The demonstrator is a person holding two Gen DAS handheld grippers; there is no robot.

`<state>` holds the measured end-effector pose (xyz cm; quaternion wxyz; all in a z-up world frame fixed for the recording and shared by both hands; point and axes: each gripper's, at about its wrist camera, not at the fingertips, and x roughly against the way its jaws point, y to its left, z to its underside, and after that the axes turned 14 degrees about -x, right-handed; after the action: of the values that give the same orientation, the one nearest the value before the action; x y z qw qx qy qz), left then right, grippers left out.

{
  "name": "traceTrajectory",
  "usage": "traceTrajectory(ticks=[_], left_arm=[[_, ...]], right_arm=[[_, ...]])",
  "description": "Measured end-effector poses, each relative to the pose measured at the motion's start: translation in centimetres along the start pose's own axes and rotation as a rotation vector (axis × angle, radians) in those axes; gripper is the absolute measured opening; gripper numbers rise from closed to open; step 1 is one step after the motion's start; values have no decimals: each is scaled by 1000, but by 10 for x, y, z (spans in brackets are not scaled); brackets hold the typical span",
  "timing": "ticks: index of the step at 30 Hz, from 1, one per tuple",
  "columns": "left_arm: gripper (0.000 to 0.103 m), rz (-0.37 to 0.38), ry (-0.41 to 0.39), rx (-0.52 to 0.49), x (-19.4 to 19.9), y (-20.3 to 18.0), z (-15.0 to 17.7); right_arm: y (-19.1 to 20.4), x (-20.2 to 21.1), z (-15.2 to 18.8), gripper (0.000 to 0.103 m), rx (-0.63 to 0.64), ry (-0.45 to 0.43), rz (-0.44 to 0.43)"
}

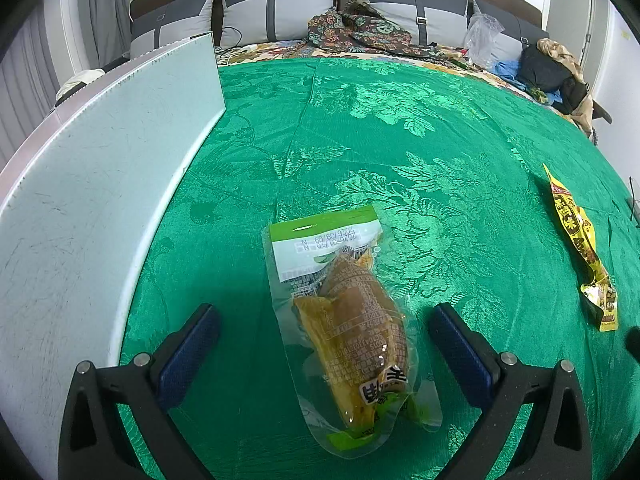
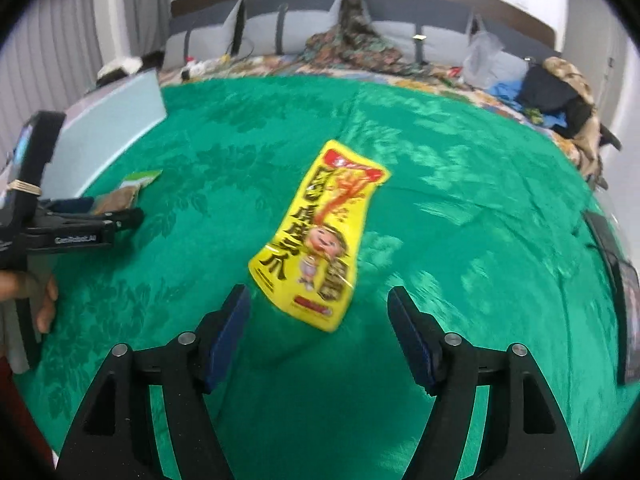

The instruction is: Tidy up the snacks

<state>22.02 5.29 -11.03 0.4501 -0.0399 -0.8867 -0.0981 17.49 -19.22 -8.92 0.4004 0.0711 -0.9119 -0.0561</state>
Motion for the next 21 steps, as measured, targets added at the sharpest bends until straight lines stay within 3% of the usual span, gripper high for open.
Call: traceTrajectory(ticks=[3,8,12,21], left_arm=[[103,0,0,0,0,0,0],[103,0,0,0,0,0,0],[103,1,-1,0,0,0,0],[103,1,-1,0,0,0,0]], right_arm=[[-14,14,7,74,-37,-44,30],[-47,12,16,74,-125,-26,94],[-70,6,17,74,-242,17,81],[-83,10,17,78,-337,-4,19]])
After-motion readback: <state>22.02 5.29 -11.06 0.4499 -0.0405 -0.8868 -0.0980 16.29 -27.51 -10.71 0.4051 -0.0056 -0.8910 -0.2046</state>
